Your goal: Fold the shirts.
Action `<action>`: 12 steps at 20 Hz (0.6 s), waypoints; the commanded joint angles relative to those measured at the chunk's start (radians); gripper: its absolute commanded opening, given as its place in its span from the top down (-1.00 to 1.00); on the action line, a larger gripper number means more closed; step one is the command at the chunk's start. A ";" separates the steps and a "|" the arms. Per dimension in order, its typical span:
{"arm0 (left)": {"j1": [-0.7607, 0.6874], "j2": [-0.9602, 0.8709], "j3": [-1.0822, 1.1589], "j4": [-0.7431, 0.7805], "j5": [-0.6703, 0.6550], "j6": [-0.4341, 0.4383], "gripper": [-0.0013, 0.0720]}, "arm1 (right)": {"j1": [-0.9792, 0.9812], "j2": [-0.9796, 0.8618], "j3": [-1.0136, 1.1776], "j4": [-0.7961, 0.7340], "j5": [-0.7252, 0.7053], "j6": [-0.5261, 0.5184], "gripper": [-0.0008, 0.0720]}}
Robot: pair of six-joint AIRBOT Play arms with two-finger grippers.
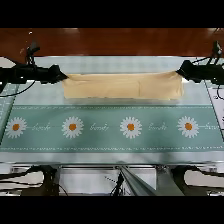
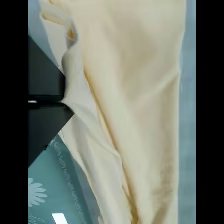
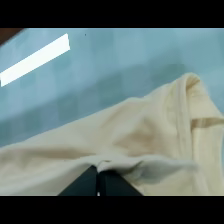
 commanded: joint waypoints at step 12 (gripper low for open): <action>0.026 -0.275 0.030 -0.233 0.064 0.001 -0.37 | 0.021 -0.215 0.128 0.010 -0.059 -0.063 -0.26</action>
